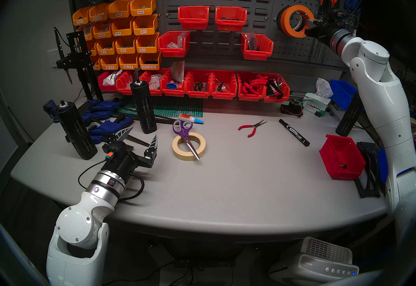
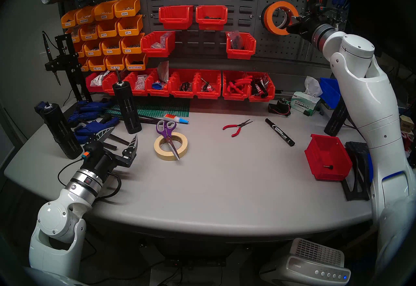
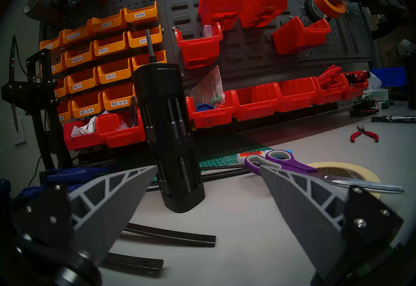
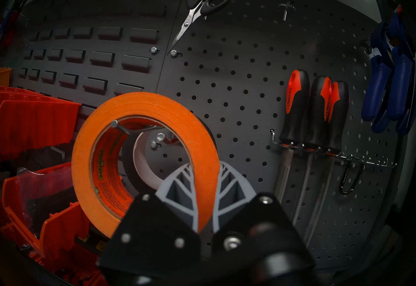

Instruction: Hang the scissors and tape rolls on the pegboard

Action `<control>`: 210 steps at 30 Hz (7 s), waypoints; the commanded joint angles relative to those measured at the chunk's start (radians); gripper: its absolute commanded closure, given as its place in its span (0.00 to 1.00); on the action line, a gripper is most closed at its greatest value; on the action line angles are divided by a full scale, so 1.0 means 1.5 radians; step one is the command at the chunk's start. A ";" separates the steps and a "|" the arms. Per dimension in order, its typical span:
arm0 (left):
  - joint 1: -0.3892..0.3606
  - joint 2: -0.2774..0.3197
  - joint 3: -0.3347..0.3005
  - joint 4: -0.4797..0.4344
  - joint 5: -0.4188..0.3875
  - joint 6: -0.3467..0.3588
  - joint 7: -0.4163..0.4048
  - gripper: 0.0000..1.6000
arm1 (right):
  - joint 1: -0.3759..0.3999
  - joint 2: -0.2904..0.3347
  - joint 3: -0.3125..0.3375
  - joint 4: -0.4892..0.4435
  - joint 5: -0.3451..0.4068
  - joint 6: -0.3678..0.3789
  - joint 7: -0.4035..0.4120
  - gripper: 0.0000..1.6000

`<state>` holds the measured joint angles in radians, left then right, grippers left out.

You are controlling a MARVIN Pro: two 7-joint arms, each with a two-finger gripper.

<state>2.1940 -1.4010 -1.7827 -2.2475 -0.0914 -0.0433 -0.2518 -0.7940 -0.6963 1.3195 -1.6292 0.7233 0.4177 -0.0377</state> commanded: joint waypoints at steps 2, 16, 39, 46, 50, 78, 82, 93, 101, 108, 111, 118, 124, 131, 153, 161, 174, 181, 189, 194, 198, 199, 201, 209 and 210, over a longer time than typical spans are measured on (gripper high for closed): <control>0.000 0.000 0.002 -0.009 0.000 -0.004 -0.001 0.00 | 0.021 0.002 0.008 -0.007 -0.003 -0.002 -0.001 0.89; 0.000 0.000 0.002 -0.009 0.000 -0.004 -0.001 0.00 | 0.018 0.004 0.009 -0.011 0.001 0.002 0.000 0.62; -0.001 0.000 0.001 -0.009 0.000 -0.004 -0.001 0.00 | -0.112 0.074 0.106 -0.102 0.070 0.001 -0.006 0.20; -0.001 0.000 0.001 -0.009 0.000 -0.004 -0.001 0.00 | -0.169 0.096 0.159 -0.148 0.105 -0.002 0.002 0.22; -0.001 0.000 0.001 -0.009 0.000 -0.004 -0.001 0.00 | -0.219 0.106 0.207 -0.187 0.139 -0.001 0.006 0.24; -0.002 0.000 0.001 -0.007 0.000 -0.003 -0.001 0.00 | -0.499 0.016 0.516 -0.408 0.235 0.137 0.078 0.30; -0.002 0.000 0.001 -0.007 0.000 -0.003 -0.001 0.00 | -0.525 -0.014 0.547 -0.437 0.237 0.166 0.093 0.30; -0.002 0.000 0.001 -0.008 0.000 -0.003 -0.001 0.00 | -0.630 -0.110 0.663 -0.538 0.241 0.271 0.164 0.32; -0.001 0.000 0.001 -0.008 0.000 -0.003 -0.001 0.00 | -0.697 -0.153 0.712 -0.543 0.233 0.297 0.263 0.36; -0.001 0.000 0.001 -0.009 0.000 -0.003 -0.001 0.00 | -0.754 -0.162 0.727 -0.543 0.201 0.256 0.362 0.35; -0.001 0.000 0.001 -0.009 0.000 -0.004 -0.001 0.00 | -0.768 -0.164 0.718 -0.543 0.180 0.226 0.397 0.35; -0.001 0.000 0.001 -0.009 0.000 -0.004 -0.001 0.00 | -0.774 -0.155 0.671 -0.543 0.137 0.160 0.449 0.36; -0.001 0.000 0.001 -0.009 0.000 -0.004 -0.001 0.00 | -0.772 -0.147 0.615 -0.543 0.099 0.108 0.468 0.35; -0.001 0.000 0.002 -0.009 0.000 -0.004 -0.001 0.00 | -0.762 -0.141 0.565 -0.543 0.065 0.072 0.469 0.33; -0.001 0.000 0.001 -0.009 0.000 -0.004 -0.001 0.00 | -0.781 -0.171 0.587 -0.543 0.063 0.098 0.470 0.00; -0.001 0.000 0.001 -0.009 0.000 -0.004 -0.001 0.00 | -0.778 -0.174 0.590 -0.543 0.065 0.105 0.475 0.00; -0.001 0.000 0.001 -0.009 0.000 -0.004 -0.001 0.00 | -0.777 -0.178 0.593 -0.543 0.063 0.108 0.482 0.00; -0.001 0.000 0.001 -0.009 0.000 -0.004 -0.001 0.00 | -0.777 -0.180 0.593 -0.543 0.062 0.109 0.484 0.00; -0.001 0.000 0.001 -0.009 0.000 -0.004 -0.001 0.00 | -0.776 -0.180 0.593 -0.543 0.061 0.109 0.485 0.00; -0.001 0.000 0.001 -0.009 0.000 -0.004 -0.001 0.00 | -0.776 -0.181 0.592 -0.543 0.061 0.111 0.482 0.00; -0.001 0.000 0.001 -0.009 0.000 -0.004 -0.001 0.00 | -0.773 -0.164 0.574 -0.543 0.050 0.104 0.487 0.00; -0.001 0.000 0.001 -0.009 0.000 -0.004 -0.001 0.00 | -0.770 -0.162 0.565 -0.543 0.053 0.104 0.488 0.00; -0.001 0.000 0.001 -0.009 0.000 -0.004 -0.001 0.00 | -0.764 -0.152 0.545 -0.543 0.052 0.102 0.490 0.00; -0.001 0.000 0.001 -0.008 0.000 -0.003 -0.001 0.00 | -0.726 -0.121 0.434 -0.543 0.040 0.098 0.483 0.00; -0.001 0.000 0.001 -0.008 0.000 -0.003 -0.001 0.00 | -0.721 -0.120 0.423 -0.543 0.038 0.098 0.480 0.00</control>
<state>2.1938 -1.4010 -1.7826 -2.2471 -0.0916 -0.0429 -0.2518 -1.9419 -0.9185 2.0583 -2.4321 0.7858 0.5791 0.6934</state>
